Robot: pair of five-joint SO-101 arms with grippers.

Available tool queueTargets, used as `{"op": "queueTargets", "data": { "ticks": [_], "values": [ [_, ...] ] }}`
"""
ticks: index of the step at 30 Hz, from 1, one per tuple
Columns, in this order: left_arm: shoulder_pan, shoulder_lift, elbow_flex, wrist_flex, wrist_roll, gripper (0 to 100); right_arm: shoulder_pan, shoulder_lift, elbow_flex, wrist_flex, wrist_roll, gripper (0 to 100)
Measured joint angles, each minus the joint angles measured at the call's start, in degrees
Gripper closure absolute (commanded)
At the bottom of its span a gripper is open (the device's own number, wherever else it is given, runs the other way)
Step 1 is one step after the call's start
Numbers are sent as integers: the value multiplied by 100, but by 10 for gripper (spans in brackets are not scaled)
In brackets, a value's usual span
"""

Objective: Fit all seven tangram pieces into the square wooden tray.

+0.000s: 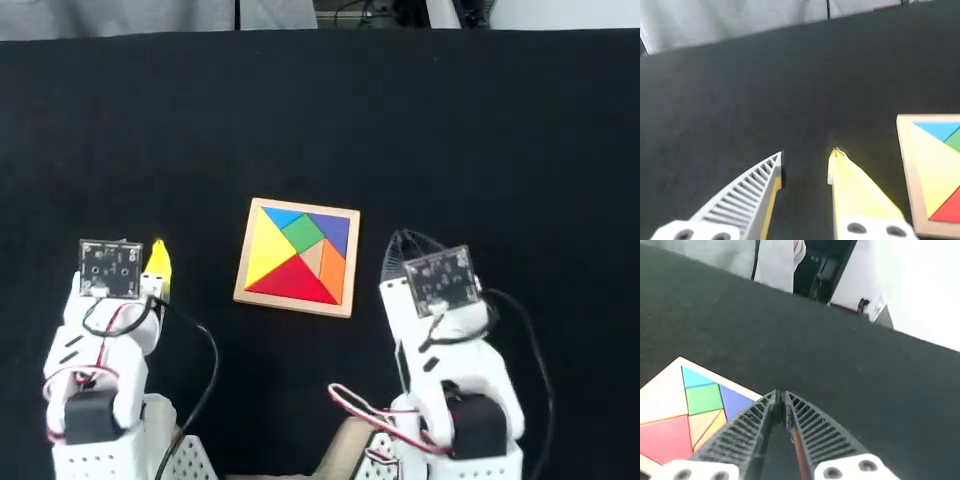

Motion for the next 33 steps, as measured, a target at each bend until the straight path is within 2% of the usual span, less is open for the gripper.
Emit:
{"op": "queueTargets", "data": {
  "ticks": [10,14,18,22,27,33],
  "values": [
    [-9,35,1090,-800,0,837,0,0,1213,-747,-9,987],
    [-132,26,1108,-686,0,837,0,0,1732,-932,-9,987],
    [-185,26,1108,-193,0,837,0,0,1987,-897,-9,987],
    [-185,26,1108,202,0,837,0,0,1987,-651,-9,987],
    [-185,26,1108,651,70,837,0,0,1987,255,0,987],
    [-185,18,1108,958,1363,837,0,0,1987,1407,0,987]
  ]
}}
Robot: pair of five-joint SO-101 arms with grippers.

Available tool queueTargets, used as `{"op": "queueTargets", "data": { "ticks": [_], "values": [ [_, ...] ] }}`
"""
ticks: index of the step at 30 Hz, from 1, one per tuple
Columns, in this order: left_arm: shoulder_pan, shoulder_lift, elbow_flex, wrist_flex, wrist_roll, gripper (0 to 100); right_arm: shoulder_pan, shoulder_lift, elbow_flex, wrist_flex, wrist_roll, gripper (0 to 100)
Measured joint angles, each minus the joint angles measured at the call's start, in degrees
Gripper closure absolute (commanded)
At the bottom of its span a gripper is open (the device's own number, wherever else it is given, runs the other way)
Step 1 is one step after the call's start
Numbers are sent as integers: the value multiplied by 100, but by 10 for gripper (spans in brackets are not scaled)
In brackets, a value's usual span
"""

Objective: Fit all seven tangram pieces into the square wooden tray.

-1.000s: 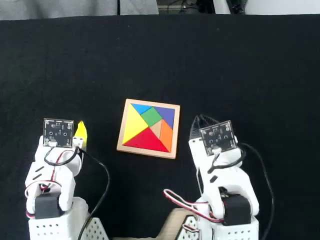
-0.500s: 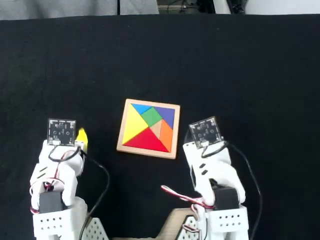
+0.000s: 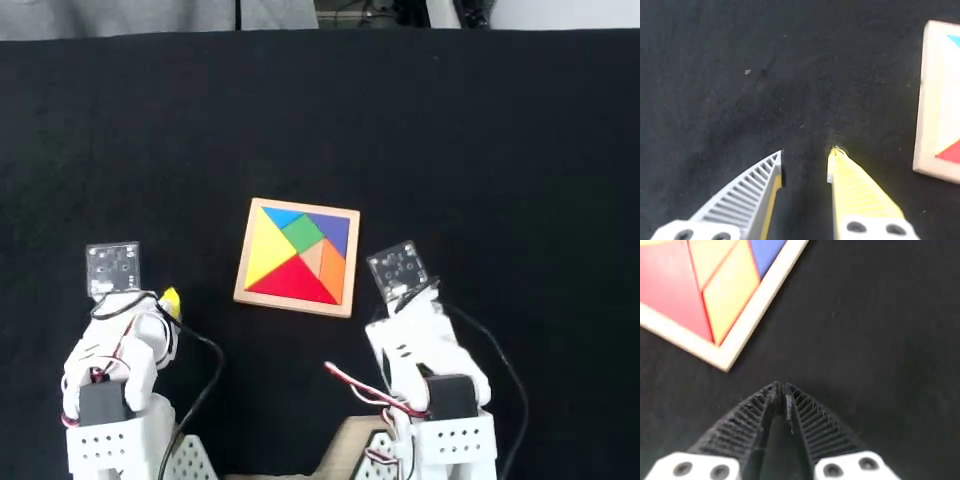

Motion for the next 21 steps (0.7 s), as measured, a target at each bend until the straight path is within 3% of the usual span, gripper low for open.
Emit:
{"op": "queueTargets", "data": {
  "ticks": [8,21],
  "values": [
    [-9,0,0,818,-519,841,0,0,0,352,0,988],
    [-35,0,0,888,-264,841,0,0,0,352,9,987]
  ]
}}
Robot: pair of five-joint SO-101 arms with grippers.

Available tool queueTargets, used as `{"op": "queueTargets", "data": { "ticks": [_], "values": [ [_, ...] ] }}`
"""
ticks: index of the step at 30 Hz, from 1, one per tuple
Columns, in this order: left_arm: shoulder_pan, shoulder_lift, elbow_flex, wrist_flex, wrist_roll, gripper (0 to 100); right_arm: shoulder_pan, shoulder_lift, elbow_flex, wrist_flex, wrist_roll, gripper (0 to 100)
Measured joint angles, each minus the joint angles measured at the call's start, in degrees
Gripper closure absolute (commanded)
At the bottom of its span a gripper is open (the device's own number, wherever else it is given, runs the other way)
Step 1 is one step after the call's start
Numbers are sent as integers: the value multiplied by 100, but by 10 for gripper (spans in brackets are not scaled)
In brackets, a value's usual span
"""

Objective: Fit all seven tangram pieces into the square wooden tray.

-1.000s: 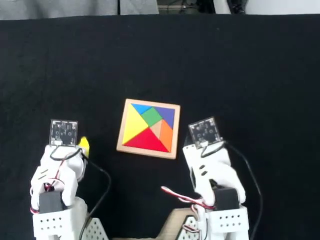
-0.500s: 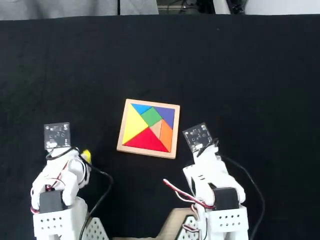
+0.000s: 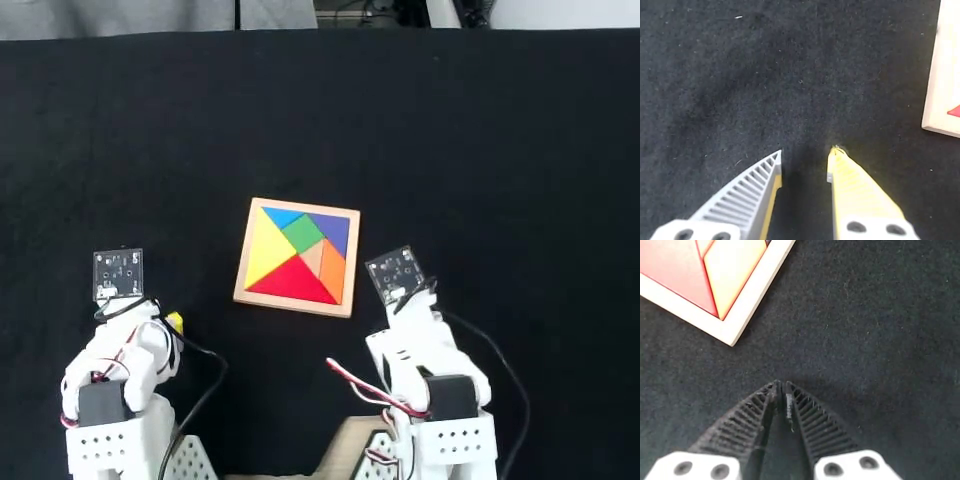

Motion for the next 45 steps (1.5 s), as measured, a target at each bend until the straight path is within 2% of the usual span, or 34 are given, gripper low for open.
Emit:
{"op": "queueTargets", "data": {
  "ticks": [8,45],
  "values": [
    [0,0,0,0,0,841,202,0,0,0,0,987],
    [0,0,0,0,0,841,202,0,0,0,0,987]
  ]
}}
